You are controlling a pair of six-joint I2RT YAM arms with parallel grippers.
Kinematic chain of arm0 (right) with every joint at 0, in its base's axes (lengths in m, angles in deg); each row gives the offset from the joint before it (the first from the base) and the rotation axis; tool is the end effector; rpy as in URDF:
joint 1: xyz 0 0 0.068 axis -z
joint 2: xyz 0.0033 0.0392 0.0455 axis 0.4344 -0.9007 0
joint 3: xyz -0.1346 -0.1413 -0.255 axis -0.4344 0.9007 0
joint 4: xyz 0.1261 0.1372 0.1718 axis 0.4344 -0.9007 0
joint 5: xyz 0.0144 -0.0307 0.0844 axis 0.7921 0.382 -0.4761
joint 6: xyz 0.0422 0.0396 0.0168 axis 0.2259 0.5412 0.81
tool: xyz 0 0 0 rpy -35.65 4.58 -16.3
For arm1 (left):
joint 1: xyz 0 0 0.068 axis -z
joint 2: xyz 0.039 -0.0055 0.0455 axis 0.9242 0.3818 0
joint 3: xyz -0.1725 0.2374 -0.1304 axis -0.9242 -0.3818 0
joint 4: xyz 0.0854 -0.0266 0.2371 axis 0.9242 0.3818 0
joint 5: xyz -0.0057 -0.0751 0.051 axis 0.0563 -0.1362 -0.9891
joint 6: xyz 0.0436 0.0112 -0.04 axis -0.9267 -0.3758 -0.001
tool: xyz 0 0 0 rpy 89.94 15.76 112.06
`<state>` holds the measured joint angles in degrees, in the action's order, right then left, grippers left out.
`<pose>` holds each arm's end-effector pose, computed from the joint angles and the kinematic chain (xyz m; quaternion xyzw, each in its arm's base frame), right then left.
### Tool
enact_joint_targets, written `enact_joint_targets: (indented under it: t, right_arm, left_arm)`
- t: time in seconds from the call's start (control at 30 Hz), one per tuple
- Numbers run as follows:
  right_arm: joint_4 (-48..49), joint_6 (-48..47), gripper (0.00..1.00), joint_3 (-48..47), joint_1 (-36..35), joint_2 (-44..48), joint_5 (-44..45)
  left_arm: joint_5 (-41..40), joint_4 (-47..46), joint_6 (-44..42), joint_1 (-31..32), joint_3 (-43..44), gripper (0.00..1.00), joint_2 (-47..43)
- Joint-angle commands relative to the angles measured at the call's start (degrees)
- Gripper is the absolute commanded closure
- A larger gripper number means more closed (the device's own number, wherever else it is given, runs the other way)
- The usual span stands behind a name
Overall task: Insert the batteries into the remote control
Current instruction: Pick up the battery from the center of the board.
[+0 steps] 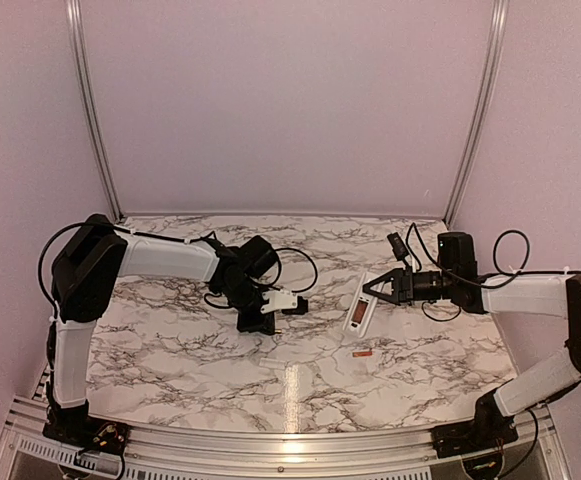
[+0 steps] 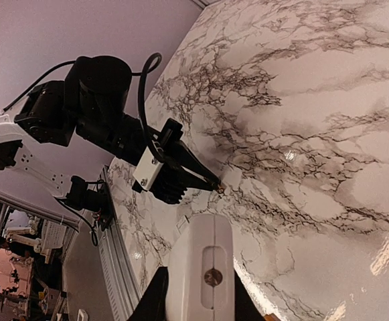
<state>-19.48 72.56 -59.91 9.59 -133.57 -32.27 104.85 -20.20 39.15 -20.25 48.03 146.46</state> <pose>0.2390 0.1073 0.2516 -0.1581 0.7902 0.5330 0.2577 0.2981 -0.3405 0.1787 0.7115 0.6681 -0.1360 0.1698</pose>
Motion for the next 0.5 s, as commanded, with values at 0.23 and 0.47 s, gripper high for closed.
enact_joint_targets:
  t: [0.23, 0.47]
  right_arm:
    - [5.3, 5.2, 1.0, 0.6, -1.2, -1.5, -0.6]
    - [9.3, 10.7, 1.0, 0.3, -5.4, -4.3, 2.1]
  left_arm:
    - [-8.6, -13.6, 24.8, 0.4, -7.8, 1.0, -11.9]
    - [-8.9, -20.5, 46.8, 1.4, -16.3, 1.0, -26.0]
